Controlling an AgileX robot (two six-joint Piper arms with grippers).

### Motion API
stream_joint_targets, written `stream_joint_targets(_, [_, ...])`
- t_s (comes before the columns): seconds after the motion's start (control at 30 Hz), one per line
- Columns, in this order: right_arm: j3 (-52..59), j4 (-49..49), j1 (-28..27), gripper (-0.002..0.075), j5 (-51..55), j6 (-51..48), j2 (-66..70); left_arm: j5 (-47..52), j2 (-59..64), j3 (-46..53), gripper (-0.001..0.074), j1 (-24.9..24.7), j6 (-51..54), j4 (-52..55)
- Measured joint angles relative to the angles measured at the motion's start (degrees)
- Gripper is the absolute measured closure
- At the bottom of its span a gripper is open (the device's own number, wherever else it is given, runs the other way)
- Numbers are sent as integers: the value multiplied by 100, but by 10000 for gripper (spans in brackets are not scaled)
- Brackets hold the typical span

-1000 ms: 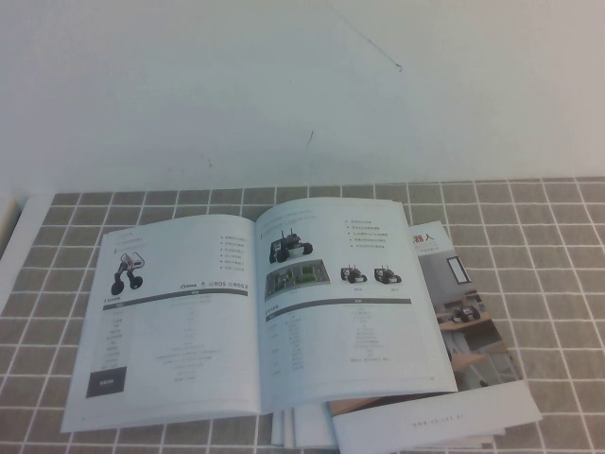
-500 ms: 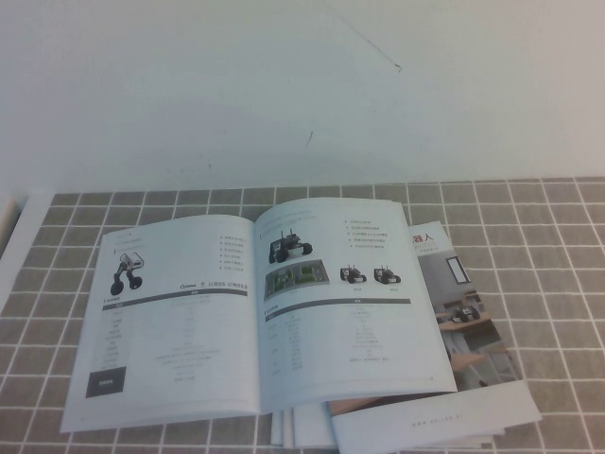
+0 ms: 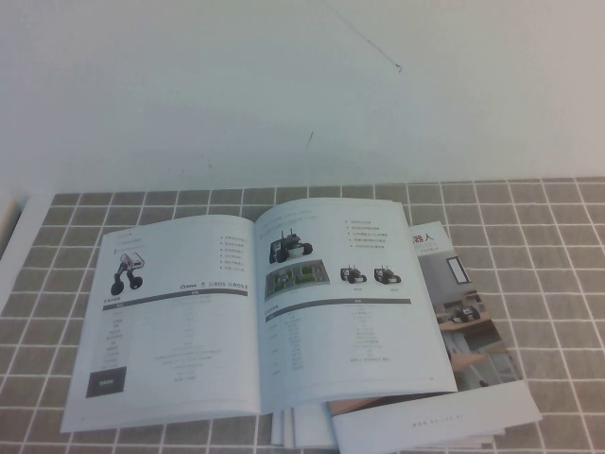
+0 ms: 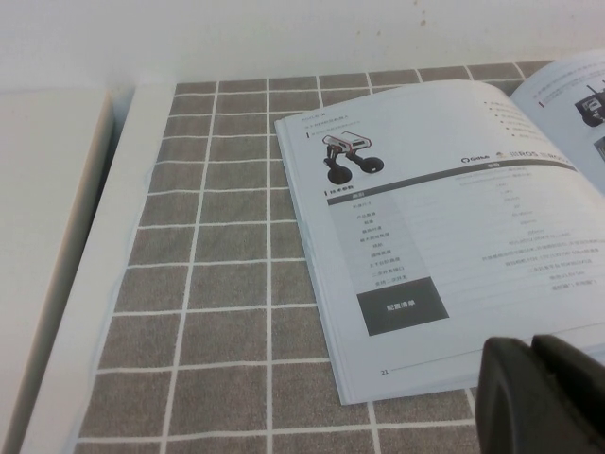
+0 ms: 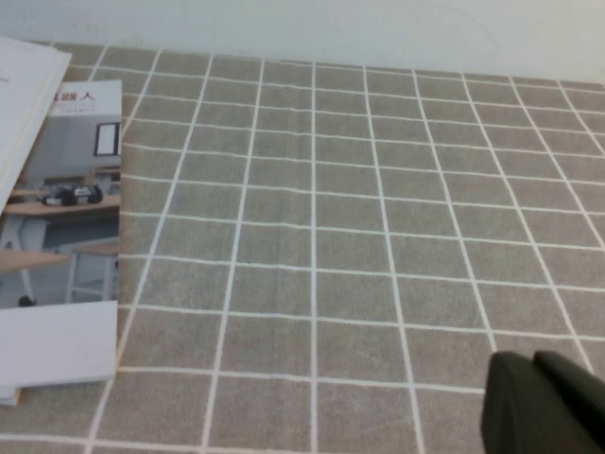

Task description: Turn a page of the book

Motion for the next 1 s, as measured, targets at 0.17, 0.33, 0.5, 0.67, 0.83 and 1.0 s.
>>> stream_joint_targets(0.17, [0,0,0,727,0,-68,0,0,0,0,739,0,0,0])
stream_joint_targets(0.33, [0,0,0,727,0,-125,0,0,0,0,739,0,0,0])
stream_joint_targets(0.5, [0,0,0,727,0,-309,0,0,0,0,739,0,0,0])
stream_joint_targets(0.67, [4,0,0,727,-52,-342,0,0,0,0,739,0,0,0])
stream_joint_targets(0.83, [4,0,0,727,-62,-342,0,0,0,0,739,0,0,0])
stream_joint_targets(1.0, [13,0,0,727,-62,-342,0,0,0,0,739,0,0,0])
